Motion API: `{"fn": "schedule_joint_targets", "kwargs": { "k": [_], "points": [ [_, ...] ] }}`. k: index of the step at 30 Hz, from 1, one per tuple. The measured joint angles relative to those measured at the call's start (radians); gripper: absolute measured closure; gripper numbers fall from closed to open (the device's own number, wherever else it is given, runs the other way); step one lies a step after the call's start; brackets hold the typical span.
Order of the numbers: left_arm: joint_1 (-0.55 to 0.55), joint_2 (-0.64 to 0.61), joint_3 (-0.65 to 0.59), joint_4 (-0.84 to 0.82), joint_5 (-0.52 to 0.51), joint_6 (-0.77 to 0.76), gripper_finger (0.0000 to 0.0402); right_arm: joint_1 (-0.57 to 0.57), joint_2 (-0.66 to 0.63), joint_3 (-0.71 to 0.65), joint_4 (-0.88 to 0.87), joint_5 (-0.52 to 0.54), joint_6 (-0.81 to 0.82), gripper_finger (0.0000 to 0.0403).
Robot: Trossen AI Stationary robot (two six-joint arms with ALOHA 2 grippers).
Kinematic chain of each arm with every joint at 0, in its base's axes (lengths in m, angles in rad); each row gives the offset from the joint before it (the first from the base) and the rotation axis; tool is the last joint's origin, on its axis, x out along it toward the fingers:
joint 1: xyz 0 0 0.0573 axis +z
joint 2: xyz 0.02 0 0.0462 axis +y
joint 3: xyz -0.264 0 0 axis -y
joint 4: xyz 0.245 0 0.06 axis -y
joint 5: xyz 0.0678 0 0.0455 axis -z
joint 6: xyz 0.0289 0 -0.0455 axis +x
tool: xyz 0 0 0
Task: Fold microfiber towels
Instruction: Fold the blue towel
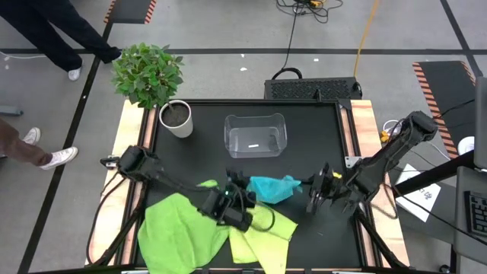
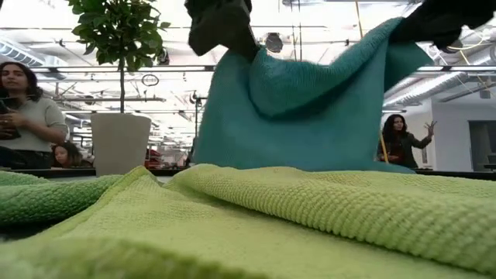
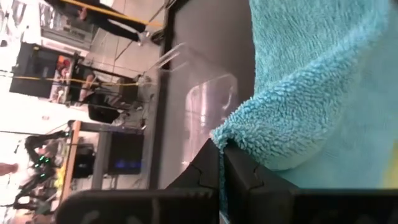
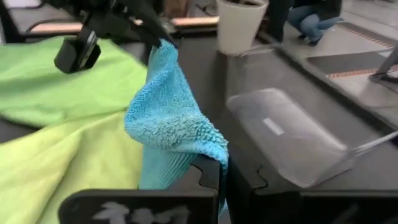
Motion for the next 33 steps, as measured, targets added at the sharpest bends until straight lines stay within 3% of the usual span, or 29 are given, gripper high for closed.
{"fn": "schedule_joint_targets", "kwargs": {
  "k": [8, 13, 17, 26, 33],
  "points": [
    [0.109, -0.119, 0.000, 0.092, 0.037, 0.146, 0.0397, -0.092, -0.245, 0.000, -0.068, -0.005, -0.138, 0.0403],
    [0.112, -0.155, 0.000, 0.095, 0.132, 0.131, 0.0399, -0.096, -0.281, 0.000, -0.079, -0.042, -0.143, 0.0403],
    [0.073, -0.139, -0.008, 0.055, 0.231, 0.040, 0.0397, -0.095, -0.205, 0.000, -0.080, -0.101, -0.069, 0.0403],
    [-0.070, -0.133, -0.192, 0.075, 0.291, -0.213, 0.0399, -0.060, 0.114, 0.000, -0.019, -0.197, 0.168, 0.0403],
    [-0.167, -0.133, -0.333, 0.258, 0.369, -0.316, 0.0397, 0.022, 0.318, 0.000, 0.204, -0.220, 0.223, 0.0403]
  ]
}}
